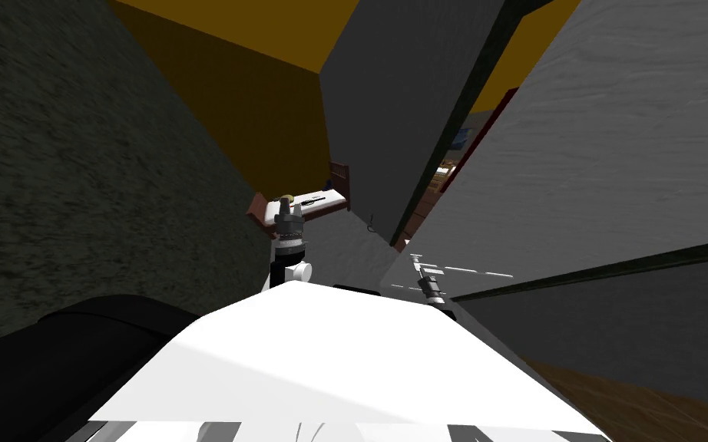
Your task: Pull the door open
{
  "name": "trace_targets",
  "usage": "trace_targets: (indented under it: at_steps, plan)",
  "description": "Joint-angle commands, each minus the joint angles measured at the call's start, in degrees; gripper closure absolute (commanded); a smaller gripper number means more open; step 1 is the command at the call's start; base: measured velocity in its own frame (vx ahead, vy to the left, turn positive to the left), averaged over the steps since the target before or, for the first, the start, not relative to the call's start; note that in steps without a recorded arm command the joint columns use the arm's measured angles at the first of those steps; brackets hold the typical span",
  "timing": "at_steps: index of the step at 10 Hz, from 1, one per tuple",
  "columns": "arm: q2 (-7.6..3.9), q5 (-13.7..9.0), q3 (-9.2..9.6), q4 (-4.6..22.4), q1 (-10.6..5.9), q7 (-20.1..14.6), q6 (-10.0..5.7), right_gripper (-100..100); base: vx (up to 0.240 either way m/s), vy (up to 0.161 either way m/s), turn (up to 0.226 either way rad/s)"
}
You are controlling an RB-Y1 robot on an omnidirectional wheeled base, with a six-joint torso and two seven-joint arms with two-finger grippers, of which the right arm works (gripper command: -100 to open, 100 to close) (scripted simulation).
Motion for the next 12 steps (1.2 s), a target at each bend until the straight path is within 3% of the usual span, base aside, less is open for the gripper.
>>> trace_targets:
  at_steps: [1, 5, 6, 12]
  plan:
    - [-0.14, -0.19, 0.16, 1.7, -0.16, -0.61, -1.64, 100, -0.155, -0.067, 0.175]
    - [-1.31, -1.09, -0.2, 4.9, -0.07, -1.88, -4.54, 100, -0.176, -0.064, 0.201]
    - [-0.82, -0.76, 0.18, 5.61, -0.95, -1.9, -4.82, 100, -0.084, -0.007, 0.032]
    - [-2.52, -1.42, 1.64, 7.84, 1.26, -3.24, -9.65, 100, -0.189, -0.065, 0.165]
